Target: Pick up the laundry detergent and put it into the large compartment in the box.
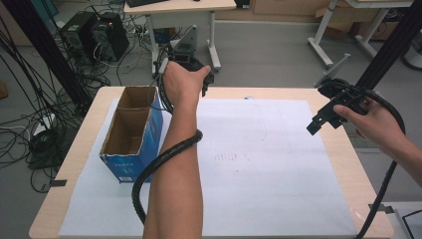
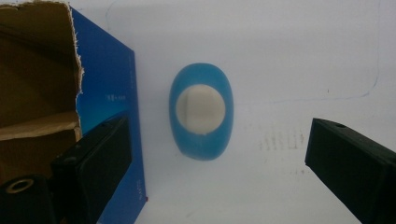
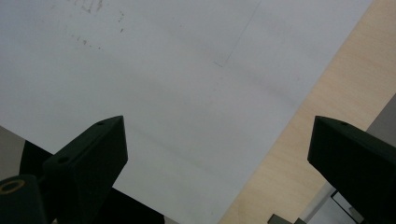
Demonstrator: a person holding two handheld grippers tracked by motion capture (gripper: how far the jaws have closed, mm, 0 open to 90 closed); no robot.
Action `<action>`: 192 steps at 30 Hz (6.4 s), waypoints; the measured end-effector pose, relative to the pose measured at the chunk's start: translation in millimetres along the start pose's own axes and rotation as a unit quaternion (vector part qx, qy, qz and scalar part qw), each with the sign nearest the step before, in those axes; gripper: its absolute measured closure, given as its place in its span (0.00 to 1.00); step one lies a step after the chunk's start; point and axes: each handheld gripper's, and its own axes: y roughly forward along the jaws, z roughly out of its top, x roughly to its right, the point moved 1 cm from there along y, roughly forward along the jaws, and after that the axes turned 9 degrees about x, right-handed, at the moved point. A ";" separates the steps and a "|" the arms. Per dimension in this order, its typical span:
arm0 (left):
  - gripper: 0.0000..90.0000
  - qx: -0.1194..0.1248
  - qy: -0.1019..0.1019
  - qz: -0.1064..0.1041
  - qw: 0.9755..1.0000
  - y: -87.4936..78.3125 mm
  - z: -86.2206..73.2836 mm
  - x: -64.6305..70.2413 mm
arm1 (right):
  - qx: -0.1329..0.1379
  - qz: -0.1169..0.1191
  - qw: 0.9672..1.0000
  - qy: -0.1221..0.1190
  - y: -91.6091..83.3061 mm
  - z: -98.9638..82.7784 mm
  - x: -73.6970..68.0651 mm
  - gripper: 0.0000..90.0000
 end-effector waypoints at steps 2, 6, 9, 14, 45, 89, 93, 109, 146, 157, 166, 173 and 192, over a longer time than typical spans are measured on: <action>0.09 -0.002 0.000 -0.001 1.000 5.4 1.7 -1.6 | -0.001 0.002 1.000 0.000 1.4 1.6 0.8 0.05; 0.09 -0.006 0.000 -0.003 1.000 17.3 4.9 -4.6 | -0.004 0.003 1.000 -0.003 5.1 4.9 1.4 0.05; 0.09 -0.011 -0.001 -0.005 1.000 27.1 6.5 -7.5 | -0.007 0.001 1.000 -0.004 8.3 7.8 0.5 0.05; 0.09 -0.020 -0.004 -0.009 1.000 41.1 8.2 -12.8 | -0.007 0.001 1.000 -0.004 10.7 10.4 -0.4 0.05; 0.14 -0.050 0.002 -0.009 0.999 79.9 12.7 -10.2 | -0.011 -0.002 1.000 -0.006 18.6 14.5 2.2 0.05; 0.42 -0.035 0.018 -0.001 0.999 82.2 3.2 -7.1 | -0.022 -0.013 1.000 -0.008 20.9 14.0 -4.0 0.05; 0.43 -0.034 0.018 -0.002 0.999 80.0 0.2 -10.1 | -0.022 -0.011 1.000 -0.008 20.3 13.8 -3.5 0.05; 0.43 -0.003 0.017 0.000 1.000 31.9 -4.0 -10.7 | -0.022 -0.021 0.999 -0.010 12.3 10.4 -11.1 0.05; 0.43 0.101 -0.007 0.011 0.995 -163.2 -7.1 -35.1 | -0.004 -0.021 0.999 -0.024 -11.0 3.1 -28.6 0.05; 0.43 0.110 -0.032 0.027 0.993 -188.0 -18.4 -61.4 | -0.002 -0.022 0.999 -0.028 -15.5 2.3 -32.0 0.05; 0.43 0.115 -0.047 0.038 0.992 -193.6 -30.0 -83.1 | 0.001 -0.026 0.999 -0.028 -18.5 2.1 -35.1 0.05; 0.43 0.110 -0.054 0.046 0.991 -186.0 -36.2 -96.8 | 0.000 -0.026 0.999 -0.031 -17.7 3.8 -38.4 0.05; 0.43 0.091 -0.054 0.054 0.993 -158.4 -44.5 -119.1 | -0.007 -0.032 0.999 -0.034 -12.7 7.3 -46.3 0.05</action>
